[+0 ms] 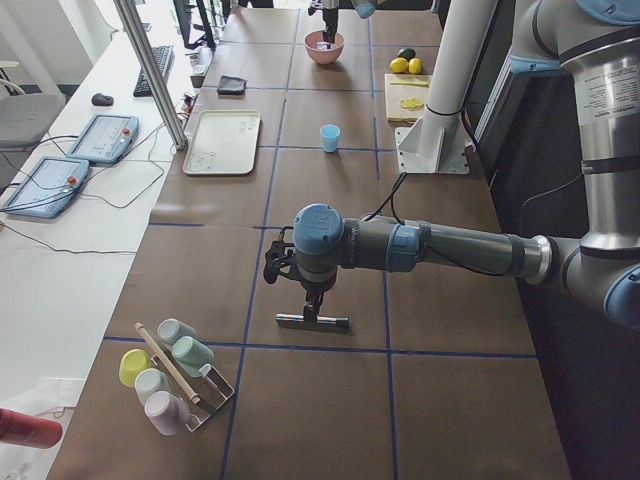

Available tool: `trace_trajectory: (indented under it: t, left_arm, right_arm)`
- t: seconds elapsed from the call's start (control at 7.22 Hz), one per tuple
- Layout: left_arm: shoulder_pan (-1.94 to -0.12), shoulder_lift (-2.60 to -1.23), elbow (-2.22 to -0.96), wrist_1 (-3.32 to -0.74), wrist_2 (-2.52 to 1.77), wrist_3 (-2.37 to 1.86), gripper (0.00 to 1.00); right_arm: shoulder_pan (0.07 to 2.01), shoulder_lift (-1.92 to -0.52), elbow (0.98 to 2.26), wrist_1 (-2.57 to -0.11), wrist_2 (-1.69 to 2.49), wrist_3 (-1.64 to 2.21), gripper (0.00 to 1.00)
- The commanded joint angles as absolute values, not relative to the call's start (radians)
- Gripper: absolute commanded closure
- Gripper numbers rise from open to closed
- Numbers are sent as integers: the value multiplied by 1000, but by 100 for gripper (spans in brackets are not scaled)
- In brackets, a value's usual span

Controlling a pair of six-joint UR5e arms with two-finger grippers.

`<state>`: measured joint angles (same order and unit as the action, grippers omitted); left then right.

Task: Mash ice and strawberries in cup
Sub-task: 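Lower the right gripper into the pink bowl and grasp an ice cube, then carry the ice cube with the right gripper over the light-blue cup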

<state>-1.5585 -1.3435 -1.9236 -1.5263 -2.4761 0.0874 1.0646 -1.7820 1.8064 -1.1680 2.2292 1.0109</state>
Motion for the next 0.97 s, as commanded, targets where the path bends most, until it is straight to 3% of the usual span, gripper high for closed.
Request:
trace_trajectory:
  t: [0.0, 0.14, 0.28, 0.69, 0.83]
  left_arm:
    - [-1559, -1344, -1924, -1526, -2479, 87, 0]
    - [-1559, -1344, -1925, -1526, -2479, 87, 0]
    - [-1559, -1344, -1925, -1526, -2479, 87, 0]
    - [-1559, -1345, -1925, -1526, -2480, 87, 0]
    - [-1559, -1344, -1925, -1526, -2480, 87, 0]
  right_arm:
    - [1065, -1772, 1805, -1167, 2229, 1012, 73]
    - [1068, -1761, 1810, -1169, 2229, 1017, 91]
    - [1068, -1756, 1821, -1167, 2229, 1032, 100]
    - [1068, -1749, 1974, -1173, 2232, 1035, 100]
    - [1066, -1685, 2009, -1175, 2241, 1086, 100]
